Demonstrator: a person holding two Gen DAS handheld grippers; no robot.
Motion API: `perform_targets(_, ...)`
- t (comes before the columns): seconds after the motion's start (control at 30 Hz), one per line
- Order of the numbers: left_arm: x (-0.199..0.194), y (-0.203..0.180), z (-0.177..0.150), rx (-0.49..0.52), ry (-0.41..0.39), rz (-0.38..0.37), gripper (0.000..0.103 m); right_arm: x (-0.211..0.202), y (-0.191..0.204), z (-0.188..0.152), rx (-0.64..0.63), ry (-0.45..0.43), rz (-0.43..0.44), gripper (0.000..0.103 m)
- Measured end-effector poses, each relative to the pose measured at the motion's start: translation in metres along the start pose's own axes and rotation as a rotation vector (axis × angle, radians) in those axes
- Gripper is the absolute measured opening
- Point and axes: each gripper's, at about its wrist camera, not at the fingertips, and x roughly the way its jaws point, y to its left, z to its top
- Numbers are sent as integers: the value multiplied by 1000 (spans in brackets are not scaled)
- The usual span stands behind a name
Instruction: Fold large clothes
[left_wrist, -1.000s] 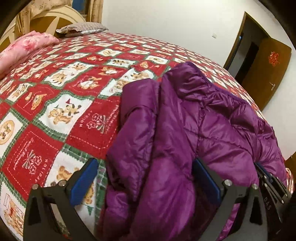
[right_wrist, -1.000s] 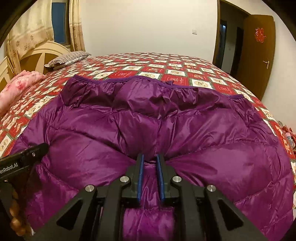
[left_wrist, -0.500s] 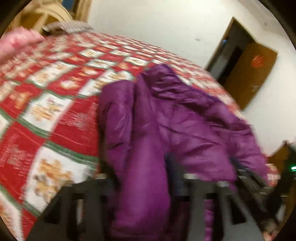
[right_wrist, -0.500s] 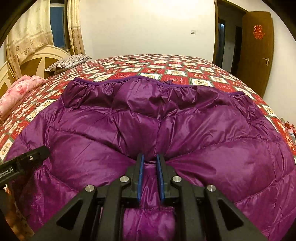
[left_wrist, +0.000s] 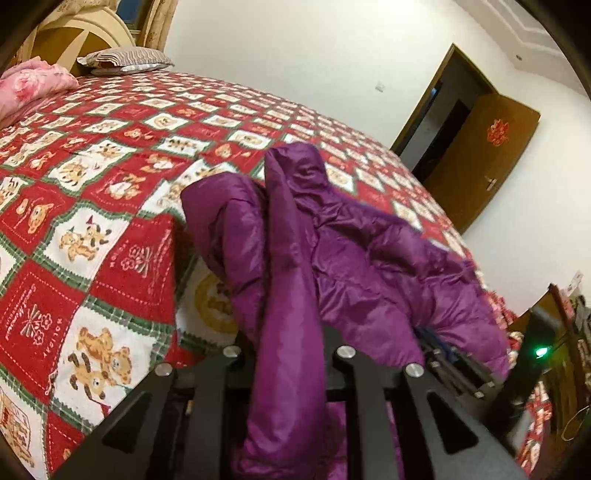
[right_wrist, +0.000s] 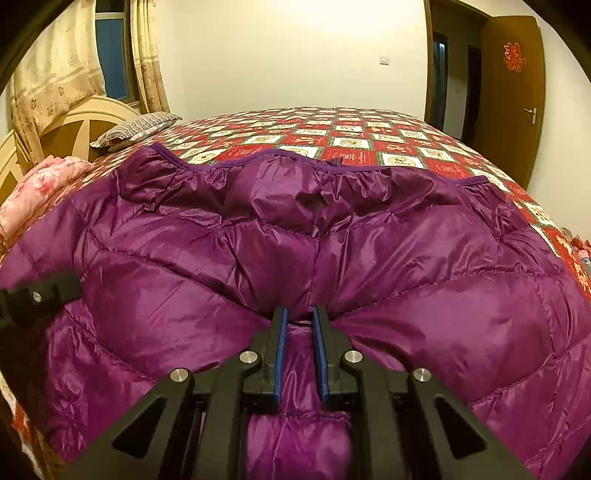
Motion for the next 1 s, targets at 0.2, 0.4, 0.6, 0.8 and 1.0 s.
perform_targets(0.2,-26,-30,15,51,-47,-98,16,3,-12,2,75,21,66,14)
perform_targets(0.4,-42,-100,26,238,-77,-127,14,4,-32,1,241,64,216,14)
perform_targets(0.6,-33,-172,7,479,-60,-165,13,-1,-74,1,400,120,438,14)
perform_targets(0.8,0,-226,-34,672,15,-189,13,-50,-152,-7,470,26,349,14)
perform_targets(1.0,35,-256,-79,777,119,-221,13,-91,-224,-27,490,-4,137,14)
